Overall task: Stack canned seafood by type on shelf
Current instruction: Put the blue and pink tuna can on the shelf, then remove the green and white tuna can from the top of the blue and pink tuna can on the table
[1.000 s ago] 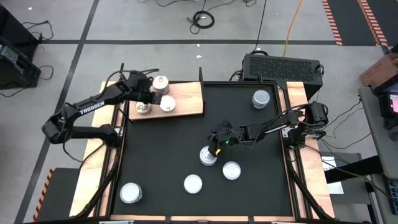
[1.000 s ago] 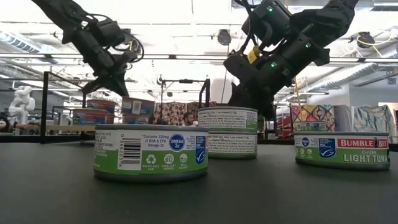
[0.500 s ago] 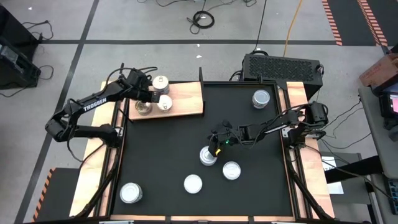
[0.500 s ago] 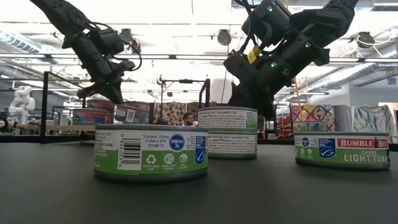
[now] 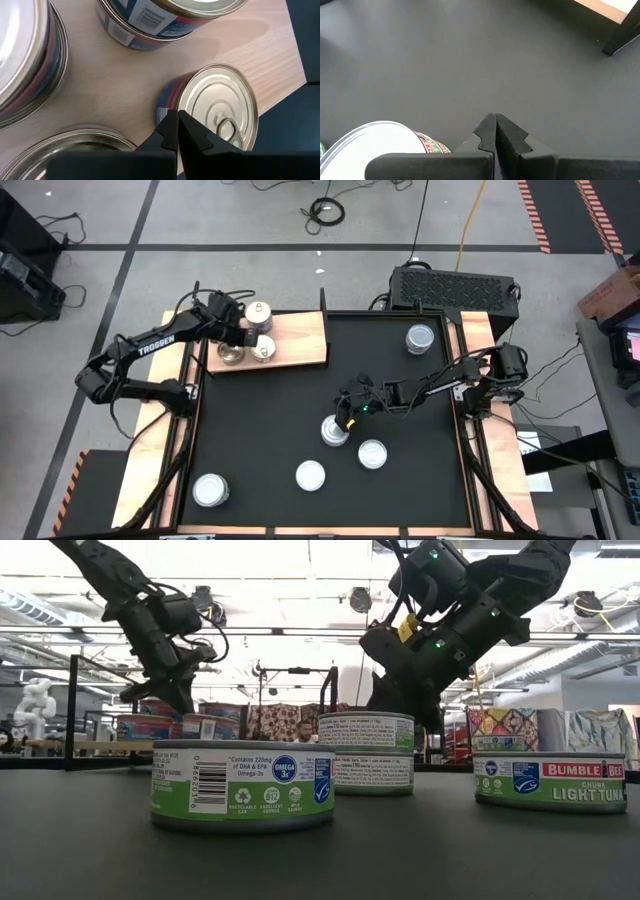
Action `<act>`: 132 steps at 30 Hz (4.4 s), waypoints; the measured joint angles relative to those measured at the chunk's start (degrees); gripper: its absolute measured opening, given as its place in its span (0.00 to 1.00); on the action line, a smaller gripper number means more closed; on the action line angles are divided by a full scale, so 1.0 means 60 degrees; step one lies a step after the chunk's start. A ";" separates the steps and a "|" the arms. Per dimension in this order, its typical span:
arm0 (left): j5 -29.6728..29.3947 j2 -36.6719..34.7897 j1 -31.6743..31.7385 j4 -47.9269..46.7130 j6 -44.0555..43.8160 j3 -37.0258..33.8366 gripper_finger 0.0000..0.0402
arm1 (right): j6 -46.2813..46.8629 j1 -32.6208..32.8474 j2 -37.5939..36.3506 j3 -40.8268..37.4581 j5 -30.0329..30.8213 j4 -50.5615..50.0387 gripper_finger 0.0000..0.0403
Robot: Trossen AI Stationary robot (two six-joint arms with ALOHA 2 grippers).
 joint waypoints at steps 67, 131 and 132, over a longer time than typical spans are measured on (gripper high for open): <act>-0.2407 -0.0405 -1.1016 0.2619 0.1261 0.0112 0.32 | 0.2124 0.2070 -0.3810 0.0000 0.2346 -0.5394 0.00; 0.1640 0.1195 -0.7872 0.8380 0.5675 -0.0492 0.32 | 0.1226 -0.9911 -0.3653 0.0004 -0.0492 -0.7759 0.88; 0.1710 0.1195 -0.7872 0.8363 0.5667 -0.0492 0.32 | 0.1297 -0.9962 -0.3580 0.0014 -0.0610 -0.7768 0.88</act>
